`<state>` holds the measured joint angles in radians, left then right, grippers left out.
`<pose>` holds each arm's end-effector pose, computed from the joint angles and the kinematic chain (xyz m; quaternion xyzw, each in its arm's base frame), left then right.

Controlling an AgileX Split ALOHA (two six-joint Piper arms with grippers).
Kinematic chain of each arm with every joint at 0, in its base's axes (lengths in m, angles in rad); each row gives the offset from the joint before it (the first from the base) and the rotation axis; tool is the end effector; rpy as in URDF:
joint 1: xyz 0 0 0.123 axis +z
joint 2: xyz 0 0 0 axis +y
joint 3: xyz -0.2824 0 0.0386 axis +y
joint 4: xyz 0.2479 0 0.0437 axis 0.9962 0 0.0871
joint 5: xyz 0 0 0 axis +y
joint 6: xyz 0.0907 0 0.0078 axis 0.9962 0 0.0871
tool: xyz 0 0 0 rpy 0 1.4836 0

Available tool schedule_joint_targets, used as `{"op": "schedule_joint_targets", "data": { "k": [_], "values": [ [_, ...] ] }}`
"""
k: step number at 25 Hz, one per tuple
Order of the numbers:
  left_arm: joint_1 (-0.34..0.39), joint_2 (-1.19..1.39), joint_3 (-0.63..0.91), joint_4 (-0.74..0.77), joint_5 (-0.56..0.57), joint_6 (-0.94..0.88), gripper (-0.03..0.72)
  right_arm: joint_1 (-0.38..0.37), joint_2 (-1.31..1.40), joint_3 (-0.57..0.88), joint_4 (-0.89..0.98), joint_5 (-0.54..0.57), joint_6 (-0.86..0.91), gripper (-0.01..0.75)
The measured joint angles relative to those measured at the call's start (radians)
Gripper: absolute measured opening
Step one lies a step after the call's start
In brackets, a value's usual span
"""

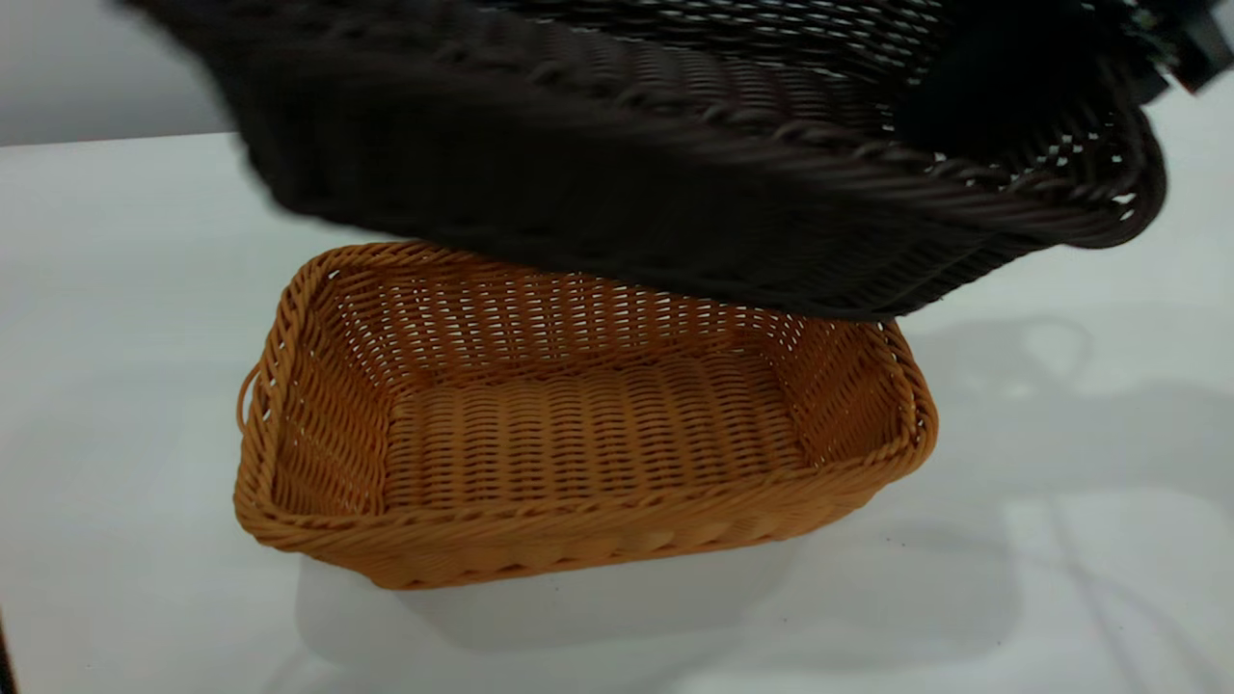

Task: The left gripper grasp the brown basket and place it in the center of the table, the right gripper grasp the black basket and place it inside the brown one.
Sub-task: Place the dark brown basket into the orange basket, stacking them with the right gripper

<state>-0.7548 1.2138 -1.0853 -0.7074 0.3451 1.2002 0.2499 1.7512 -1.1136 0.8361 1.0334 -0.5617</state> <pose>0.1855 -0.2020 0.3856 0.5307 0.6052 -0.1566 0.5724 0.3015 0.1369 0.2124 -0.1677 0.9226 0.3441 0.0481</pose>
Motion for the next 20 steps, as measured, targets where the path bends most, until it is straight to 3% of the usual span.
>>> {"op": "schedule_joint_targets", "data": {
  "k": [4, 8, 20],
  "values": [
    [0.000, 0.001, 0.000, 0.000, 0.003, -0.006, 0.587, 0.070, 0.035, -0.082, -0.068, 0.006, 0.052, 0.237],
    [0.000, 0.001, 0.000, 0.002, 0.001, -0.006, 0.587, 0.117, 0.114, -0.171, -0.146, 0.081, 0.101, 0.237],
    [0.000, 0.001, 0.000, 0.002, -0.015, -0.007, 0.586, 0.120, 0.275, -0.244, -0.161, 0.067, 0.193, 0.236]
  ]
}}
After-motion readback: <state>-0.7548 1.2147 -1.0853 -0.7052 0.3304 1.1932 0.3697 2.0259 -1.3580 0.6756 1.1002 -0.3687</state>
